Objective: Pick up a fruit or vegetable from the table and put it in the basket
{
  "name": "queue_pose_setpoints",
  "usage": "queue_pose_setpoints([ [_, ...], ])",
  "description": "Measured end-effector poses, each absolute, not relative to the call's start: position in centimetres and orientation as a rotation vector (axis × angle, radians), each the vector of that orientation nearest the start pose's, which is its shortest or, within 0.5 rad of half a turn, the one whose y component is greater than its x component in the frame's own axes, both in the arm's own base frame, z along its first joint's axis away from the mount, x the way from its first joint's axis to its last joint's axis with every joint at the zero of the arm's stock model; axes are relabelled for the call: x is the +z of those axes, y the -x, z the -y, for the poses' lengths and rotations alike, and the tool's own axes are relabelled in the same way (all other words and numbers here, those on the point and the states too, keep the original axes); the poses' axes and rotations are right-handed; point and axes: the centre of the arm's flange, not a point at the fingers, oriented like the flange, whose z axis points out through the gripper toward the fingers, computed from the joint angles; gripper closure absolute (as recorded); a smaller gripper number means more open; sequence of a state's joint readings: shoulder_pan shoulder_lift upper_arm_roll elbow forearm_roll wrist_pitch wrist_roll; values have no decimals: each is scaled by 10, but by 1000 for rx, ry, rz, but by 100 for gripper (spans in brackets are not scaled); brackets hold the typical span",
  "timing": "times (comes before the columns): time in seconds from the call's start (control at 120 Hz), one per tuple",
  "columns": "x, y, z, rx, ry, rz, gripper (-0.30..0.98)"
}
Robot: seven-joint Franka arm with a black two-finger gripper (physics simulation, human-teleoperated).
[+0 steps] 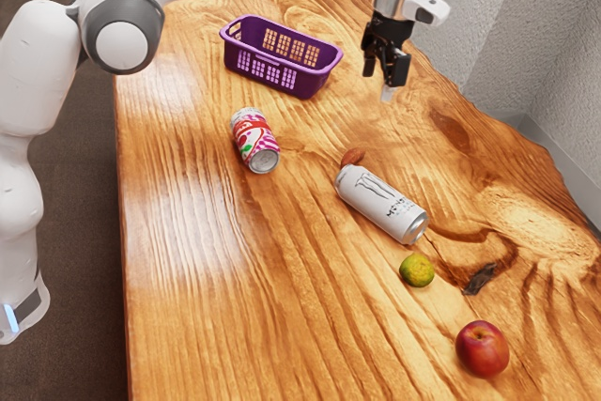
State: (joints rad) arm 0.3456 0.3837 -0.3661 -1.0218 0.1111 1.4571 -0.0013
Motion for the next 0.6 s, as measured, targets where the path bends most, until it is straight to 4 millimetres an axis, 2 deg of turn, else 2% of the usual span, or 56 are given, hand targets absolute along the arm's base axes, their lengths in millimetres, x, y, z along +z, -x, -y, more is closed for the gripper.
queue_pose_setpoints([
  [0.283, 647, -644, -62, -90, 3198, 52, 0],
  [0.4, 647, -644, -56, -87, 3218, 37, 0],
  [0.433, 648, -644, -39, -89, 3228, -11, 0],
  [0.542, 652, -642, 42, -90, 3224, -234, 0],
  [0.6, 651, -639, 75, -87, 3198, -324, 0],
])
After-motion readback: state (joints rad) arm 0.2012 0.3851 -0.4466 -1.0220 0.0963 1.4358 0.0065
